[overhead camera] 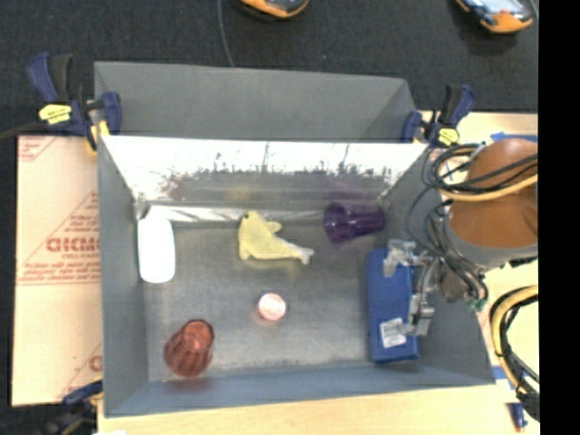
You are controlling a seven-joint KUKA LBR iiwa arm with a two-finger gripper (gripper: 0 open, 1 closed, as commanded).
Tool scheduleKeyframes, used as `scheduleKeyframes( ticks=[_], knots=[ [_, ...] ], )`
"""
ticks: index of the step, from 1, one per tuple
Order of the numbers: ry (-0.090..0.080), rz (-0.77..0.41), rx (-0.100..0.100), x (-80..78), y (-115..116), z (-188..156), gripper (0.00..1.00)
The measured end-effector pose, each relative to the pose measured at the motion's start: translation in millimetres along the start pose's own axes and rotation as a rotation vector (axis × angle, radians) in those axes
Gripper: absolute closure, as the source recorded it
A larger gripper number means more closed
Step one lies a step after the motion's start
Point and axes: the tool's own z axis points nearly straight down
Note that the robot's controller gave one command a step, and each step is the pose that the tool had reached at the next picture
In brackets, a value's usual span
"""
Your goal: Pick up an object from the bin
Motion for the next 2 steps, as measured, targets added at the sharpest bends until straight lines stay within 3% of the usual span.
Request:
scheduleKeyframes(
  ticks=[1, 2],
  knots=[
    [-0.006, -0.004, 0.001, -1.4, 1, -3, 0.0],
    [-0.014, -0.293, 0.006, -45.0, 13, 34, 0.0]
  ],
)
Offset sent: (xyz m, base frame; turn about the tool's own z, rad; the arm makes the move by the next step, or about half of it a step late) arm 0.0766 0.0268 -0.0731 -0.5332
